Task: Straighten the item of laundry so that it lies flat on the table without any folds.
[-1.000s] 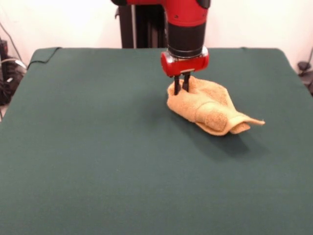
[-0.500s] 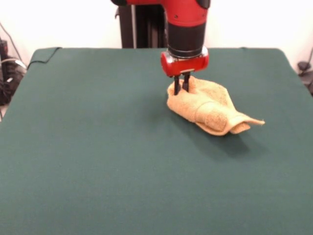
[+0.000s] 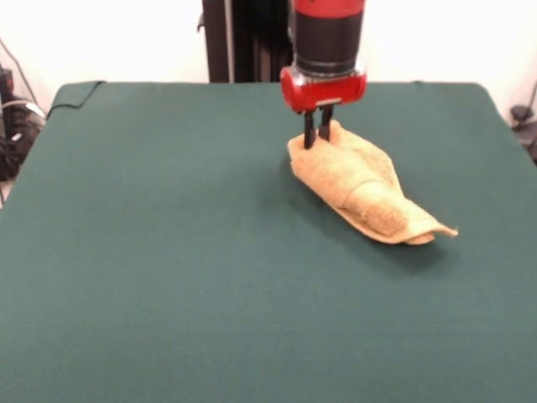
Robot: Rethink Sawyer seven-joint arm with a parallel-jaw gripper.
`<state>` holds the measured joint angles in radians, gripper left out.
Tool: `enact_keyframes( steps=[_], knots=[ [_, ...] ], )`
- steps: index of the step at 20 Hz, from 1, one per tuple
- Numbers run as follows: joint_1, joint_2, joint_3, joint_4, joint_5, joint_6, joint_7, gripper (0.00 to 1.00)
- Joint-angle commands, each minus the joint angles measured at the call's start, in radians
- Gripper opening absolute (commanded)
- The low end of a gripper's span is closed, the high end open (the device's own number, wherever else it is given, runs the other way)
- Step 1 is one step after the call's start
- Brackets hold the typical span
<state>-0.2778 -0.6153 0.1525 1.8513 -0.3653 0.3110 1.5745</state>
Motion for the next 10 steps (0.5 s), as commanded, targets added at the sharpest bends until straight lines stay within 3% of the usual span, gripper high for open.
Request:
enact_keyframes(
  steps=[1,10],
  knots=[
    [0.071,-0.141,0.067,0.079,0.076,0.176,0.112,0.00],
    [0.148,-0.296,0.005,0.099,0.108,0.331,0.134,0.00]
  ],
)
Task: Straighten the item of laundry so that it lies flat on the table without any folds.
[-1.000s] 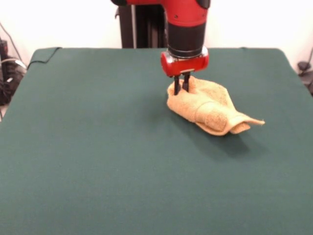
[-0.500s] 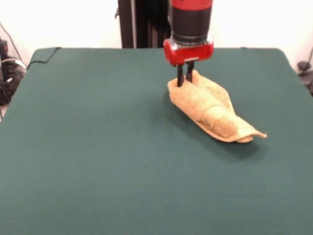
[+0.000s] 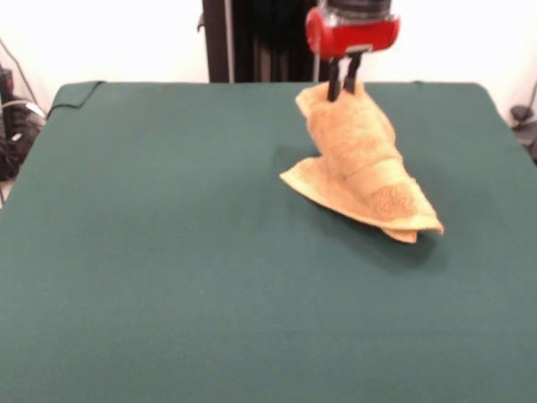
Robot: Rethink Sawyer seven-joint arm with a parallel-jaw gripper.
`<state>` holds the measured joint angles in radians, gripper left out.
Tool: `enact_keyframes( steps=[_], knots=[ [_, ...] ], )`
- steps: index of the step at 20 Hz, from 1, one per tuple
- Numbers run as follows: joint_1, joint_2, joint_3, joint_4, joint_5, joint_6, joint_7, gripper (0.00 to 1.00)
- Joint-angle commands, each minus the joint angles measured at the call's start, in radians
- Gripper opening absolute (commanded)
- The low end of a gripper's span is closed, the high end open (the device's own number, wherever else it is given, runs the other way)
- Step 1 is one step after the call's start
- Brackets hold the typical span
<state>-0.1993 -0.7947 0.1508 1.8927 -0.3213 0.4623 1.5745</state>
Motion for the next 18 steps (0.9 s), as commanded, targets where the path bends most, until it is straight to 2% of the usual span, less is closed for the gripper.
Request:
enact_keyframes(
  steps=[1,7,12,14,16,18],
  knots=[
    [0.072,-0.125,0.005,0.058,0.066,0.188,0.134,0.00],
    [0.098,-0.173,-0.013,0.036,0.064,0.268,0.135,0.00],
    [0.126,-0.180,-0.035,0.015,0.044,0.291,0.150,0.00],
    [0.142,-0.177,-0.048,-0.002,0.025,0.290,0.160,0.00],
    [0.094,-0.121,-0.020,0.029,0.048,0.205,0.143,0.00],
    [0.101,-0.110,-0.031,0.023,0.035,0.185,0.148,0.00]
  ],
)
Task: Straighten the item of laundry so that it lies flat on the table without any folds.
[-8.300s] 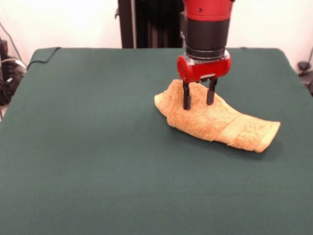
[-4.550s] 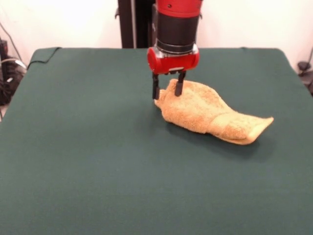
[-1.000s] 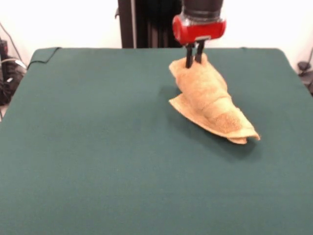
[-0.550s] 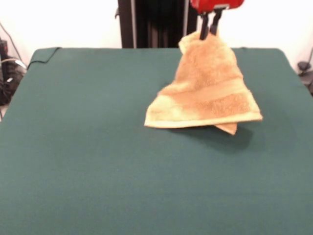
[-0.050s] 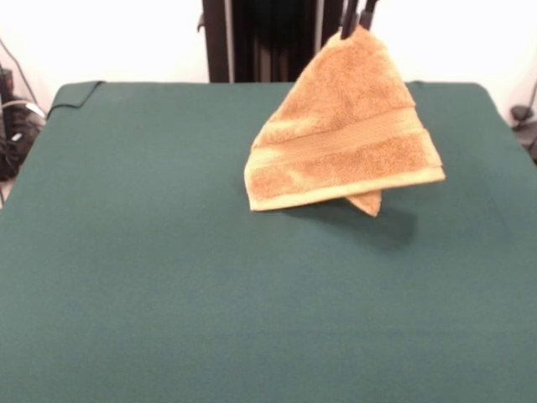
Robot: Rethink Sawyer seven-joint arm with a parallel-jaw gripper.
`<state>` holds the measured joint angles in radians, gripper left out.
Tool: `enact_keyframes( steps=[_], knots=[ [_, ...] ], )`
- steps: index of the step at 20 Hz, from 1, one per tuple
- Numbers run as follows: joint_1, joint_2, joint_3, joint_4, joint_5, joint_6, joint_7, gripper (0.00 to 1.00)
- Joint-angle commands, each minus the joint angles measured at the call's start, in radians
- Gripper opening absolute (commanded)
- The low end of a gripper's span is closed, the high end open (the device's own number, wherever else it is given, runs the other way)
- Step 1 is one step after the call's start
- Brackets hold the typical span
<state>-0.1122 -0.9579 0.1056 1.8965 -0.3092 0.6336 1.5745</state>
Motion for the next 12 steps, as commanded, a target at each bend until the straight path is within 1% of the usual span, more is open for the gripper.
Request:
enact_keyframes(
  steps=[1,5,8,9,12],
  knots=[
    [0.026,0.046,0.007,0.008,0.014,0.023,0.150,0.00],
    [-0.036,0.061,0.068,0.031,0.065,0.024,0.078,0.00],
    [-0.090,0.157,0.114,0.000,0.064,-0.029,0.031,0.00],
    [-0.099,0.177,0.120,-0.002,0.064,-0.042,0.029,0.00],
    [-0.140,0.269,0.165,-0.009,0.057,-0.146,0.018,0.00]
  ],
)
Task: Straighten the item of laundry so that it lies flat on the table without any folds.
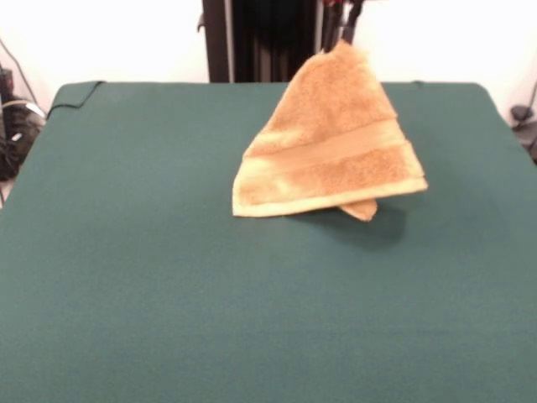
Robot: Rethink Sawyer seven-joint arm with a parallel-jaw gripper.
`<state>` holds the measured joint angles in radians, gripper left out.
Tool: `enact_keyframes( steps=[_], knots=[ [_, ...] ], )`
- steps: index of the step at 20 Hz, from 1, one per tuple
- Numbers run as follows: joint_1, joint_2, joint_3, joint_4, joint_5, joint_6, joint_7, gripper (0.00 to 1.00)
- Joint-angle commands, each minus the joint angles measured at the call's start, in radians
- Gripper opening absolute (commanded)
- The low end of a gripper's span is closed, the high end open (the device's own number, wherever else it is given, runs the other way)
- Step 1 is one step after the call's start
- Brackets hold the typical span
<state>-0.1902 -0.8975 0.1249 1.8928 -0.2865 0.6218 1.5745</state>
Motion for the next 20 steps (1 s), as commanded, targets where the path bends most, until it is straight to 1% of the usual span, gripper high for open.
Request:
enact_keyframes(
  steps=[1,2,5,8,10,15,20],
  knots=[
    [-0.071,0.231,0.157,-0.008,0.030,-0.157,0.015,0.00],
    [-0.087,0.267,0.177,-0.015,0.026,-0.193,0.006,0.00],
    [-0.110,0.324,0.204,-0.029,0.008,-0.239,0.009,0.00],
    [-0.113,0.355,0.206,-0.025,0.000,-0.282,0.045,0.00],
    [-0.109,0.364,0.202,-0.023,-0.010,-0.314,0.062,0.00],
    [-0.095,0.368,0.186,-0.020,-0.007,-0.332,0.084,0.00],
    [-0.082,0.348,0.179,0.024,0.013,-0.336,0.118,0.00]
  ],
)
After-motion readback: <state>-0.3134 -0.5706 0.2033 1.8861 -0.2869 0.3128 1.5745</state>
